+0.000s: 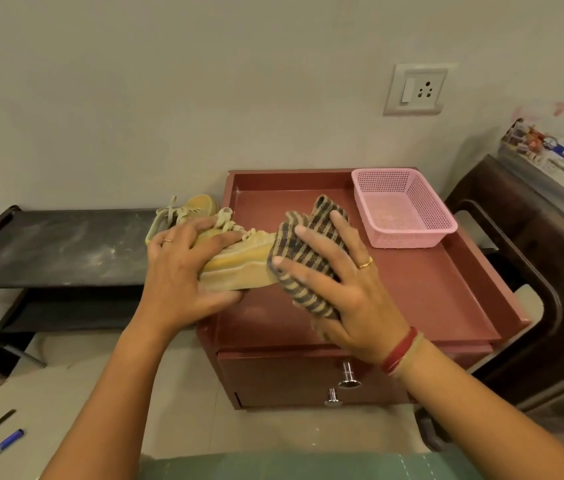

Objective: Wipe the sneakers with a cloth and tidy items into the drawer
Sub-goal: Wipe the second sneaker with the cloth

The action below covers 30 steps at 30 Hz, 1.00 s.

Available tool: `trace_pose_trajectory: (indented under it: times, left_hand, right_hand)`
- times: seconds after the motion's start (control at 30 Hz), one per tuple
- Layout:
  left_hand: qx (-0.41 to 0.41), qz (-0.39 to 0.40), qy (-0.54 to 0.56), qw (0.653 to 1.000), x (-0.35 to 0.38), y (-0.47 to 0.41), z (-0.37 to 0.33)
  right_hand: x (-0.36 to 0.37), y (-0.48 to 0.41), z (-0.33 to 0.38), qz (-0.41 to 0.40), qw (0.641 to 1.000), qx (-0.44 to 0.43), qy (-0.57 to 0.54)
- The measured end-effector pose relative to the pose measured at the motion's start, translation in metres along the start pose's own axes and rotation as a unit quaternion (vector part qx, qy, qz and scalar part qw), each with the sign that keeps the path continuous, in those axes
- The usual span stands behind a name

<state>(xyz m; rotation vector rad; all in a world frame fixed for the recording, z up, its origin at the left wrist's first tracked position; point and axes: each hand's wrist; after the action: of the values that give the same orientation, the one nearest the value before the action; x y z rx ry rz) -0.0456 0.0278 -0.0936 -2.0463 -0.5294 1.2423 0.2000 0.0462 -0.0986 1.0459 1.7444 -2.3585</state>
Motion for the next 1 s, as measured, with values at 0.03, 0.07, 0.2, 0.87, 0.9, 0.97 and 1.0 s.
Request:
trace_pose_trajectory:
  times: [0.03,0.07,0.2,0.87,0.9,0.97,1.0]
  left_hand:
    - [0.004,-0.001,-0.002,1.0,0.001,0.001,-0.001]
    - [0.008,0.0,-0.008,1.0,0.002,0.001,-0.002]
    - [0.019,0.003,-0.038,0.999,0.005,-0.001,-0.007]
    - [0.038,-0.003,-0.056,0.998,0.008,0.003,-0.006]
    - [0.033,-0.005,-0.057,0.998,0.007,0.004,-0.006]
    - [0.015,-0.01,-0.051,0.999,0.006,0.005,-0.006]
    - [0.006,-0.012,-0.048,0.999,0.005,0.004,-0.005]
  right_hand:
    - [0.004,0.002,-0.006,-0.012,1.0,0.02,-0.02]
    - [0.007,0.002,-0.01,-0.035,0.995,0.07,-0.068]
    - [0.011,-0.007,-0.012,-0.12,0.859,0.388,-0.311]
    - [0.008,-0.002,-0.011,-0.133,0.817,0.429,-0.36]
    - [0.005,-0.006,-0.01,-0.17,0.734,0.51,-0.415]
    - [-0.004,-0.007,-0.007,-0.239,0.721,0.533,-0.373]
    - [-0.008,-0.007,-0.002,-0.25,0.768,0.49,-0.327]
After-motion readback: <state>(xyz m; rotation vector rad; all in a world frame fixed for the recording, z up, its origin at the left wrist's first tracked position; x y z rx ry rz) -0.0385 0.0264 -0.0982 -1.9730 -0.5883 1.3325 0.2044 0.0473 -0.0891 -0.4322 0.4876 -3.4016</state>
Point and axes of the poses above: each hand's wrist, its own y-axis away from the middle knuckle, its own x-axis out of the palm, z = x × y, and after that the axes turned 13 degrees about -z, right-handed
